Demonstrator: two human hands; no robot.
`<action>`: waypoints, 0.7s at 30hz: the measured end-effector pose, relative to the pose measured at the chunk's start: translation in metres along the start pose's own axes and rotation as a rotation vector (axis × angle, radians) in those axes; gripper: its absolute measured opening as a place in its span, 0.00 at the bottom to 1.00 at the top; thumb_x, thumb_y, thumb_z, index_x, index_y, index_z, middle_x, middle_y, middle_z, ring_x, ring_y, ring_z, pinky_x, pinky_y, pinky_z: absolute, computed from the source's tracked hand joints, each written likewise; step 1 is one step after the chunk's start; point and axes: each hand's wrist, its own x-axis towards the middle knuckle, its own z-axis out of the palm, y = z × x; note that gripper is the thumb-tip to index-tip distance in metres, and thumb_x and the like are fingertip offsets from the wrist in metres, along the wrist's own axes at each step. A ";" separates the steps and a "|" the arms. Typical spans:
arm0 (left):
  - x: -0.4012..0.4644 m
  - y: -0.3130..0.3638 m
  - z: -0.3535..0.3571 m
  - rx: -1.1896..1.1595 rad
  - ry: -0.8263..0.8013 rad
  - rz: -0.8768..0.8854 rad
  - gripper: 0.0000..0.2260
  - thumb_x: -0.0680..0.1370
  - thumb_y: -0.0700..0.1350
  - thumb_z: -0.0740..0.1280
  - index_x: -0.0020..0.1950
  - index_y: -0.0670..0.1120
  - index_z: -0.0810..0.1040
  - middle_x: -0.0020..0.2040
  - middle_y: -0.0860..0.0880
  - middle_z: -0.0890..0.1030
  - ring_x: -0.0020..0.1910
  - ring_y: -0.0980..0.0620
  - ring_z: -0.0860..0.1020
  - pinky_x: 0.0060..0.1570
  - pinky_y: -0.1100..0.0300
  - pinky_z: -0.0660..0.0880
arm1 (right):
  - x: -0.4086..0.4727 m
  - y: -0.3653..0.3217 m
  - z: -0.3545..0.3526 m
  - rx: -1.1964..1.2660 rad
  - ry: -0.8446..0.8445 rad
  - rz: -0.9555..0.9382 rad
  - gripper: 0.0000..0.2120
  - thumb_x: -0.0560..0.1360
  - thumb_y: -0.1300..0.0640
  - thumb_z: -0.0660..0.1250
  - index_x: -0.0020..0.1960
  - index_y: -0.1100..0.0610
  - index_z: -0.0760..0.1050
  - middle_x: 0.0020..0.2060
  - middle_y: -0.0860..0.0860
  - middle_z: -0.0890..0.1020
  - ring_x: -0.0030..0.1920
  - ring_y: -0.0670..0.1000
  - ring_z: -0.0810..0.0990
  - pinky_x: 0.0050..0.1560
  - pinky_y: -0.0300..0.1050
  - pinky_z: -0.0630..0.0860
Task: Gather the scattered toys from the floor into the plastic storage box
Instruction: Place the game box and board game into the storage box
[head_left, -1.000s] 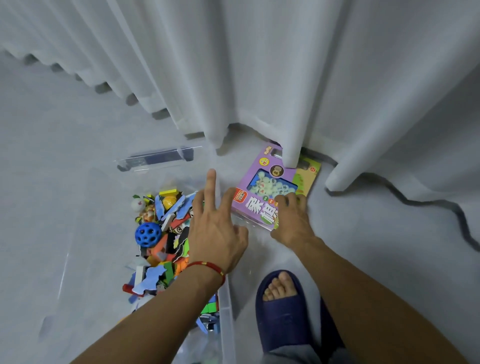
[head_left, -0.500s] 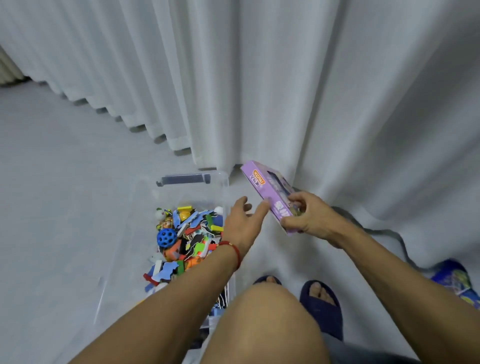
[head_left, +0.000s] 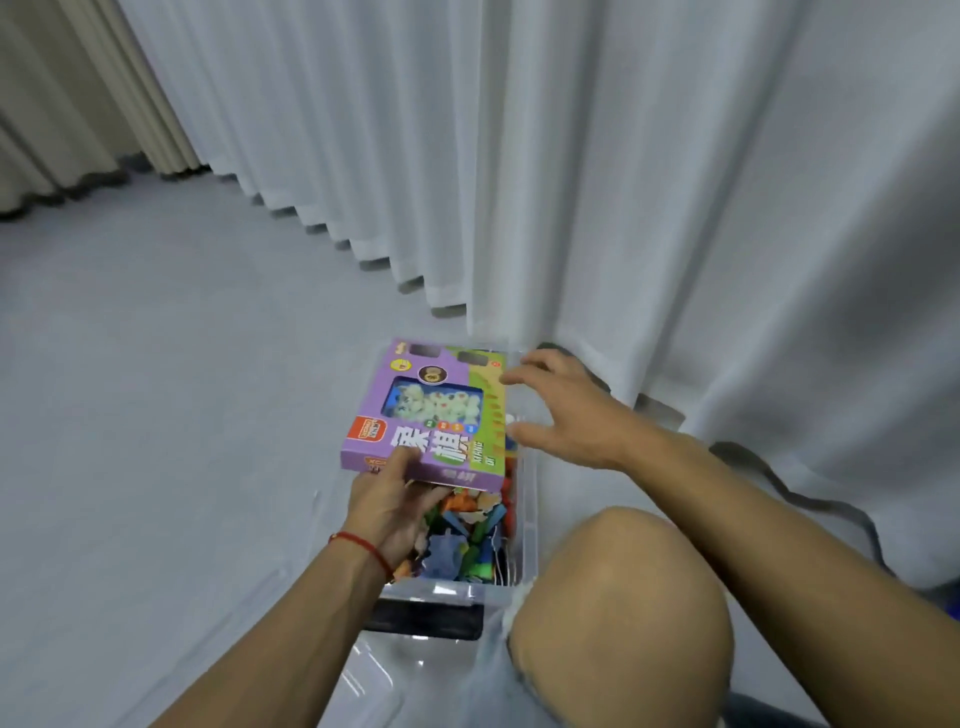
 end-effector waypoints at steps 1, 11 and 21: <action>0.006 -0.007 -0.007 -0.017 0.038 -0.034 0.11 0.77 0.36 0.66 0.60 0.40 0.74 0.54 0.37 0.82 0.53 0.38 0.82 0.38 0.48 0.82 | -0.004 0.005 -0.003 -0.012 0.018 0.011 0.27 0.76 0.47 0.69 0.73 0.47 0.66 0.73 0.49 0.61 0.75 0.50 0.55 0.73 0.49 0.61; 0.019 -0.022 0.004 0.544 0.113 -0.420 0.02 0.80 0.38 0.59 0.51 0.43 0.70 0.37 0.42 0.72 0.37 0.44 0.71 0.38 0.53 0.74 | -0.094 0.085 -0.022 -0.113 -0.037 0.260 0.18 0.77 0.47 0.66 0.67 0.43 0.72 0.69 0.43 0.65 0.68 0.46 0.65 0.68 0.47 0.68; -0.114 -0.018 0.248 1.255 -0.891 0.213 0.11 0.75 0.47 0.66 0.55 0.47 0.81 0.52 0.48 0.82 0.49 0.49 0.80 0.52 0.51 0.80 | -0.244 0.178 -0.026 0.180 0.189 0.816 0.12 0.77 0.50 0.68 0.60 0.47 0.79 0.57 0.45 0.78 0.56 0.48 0.78 0.60 0.48 0.75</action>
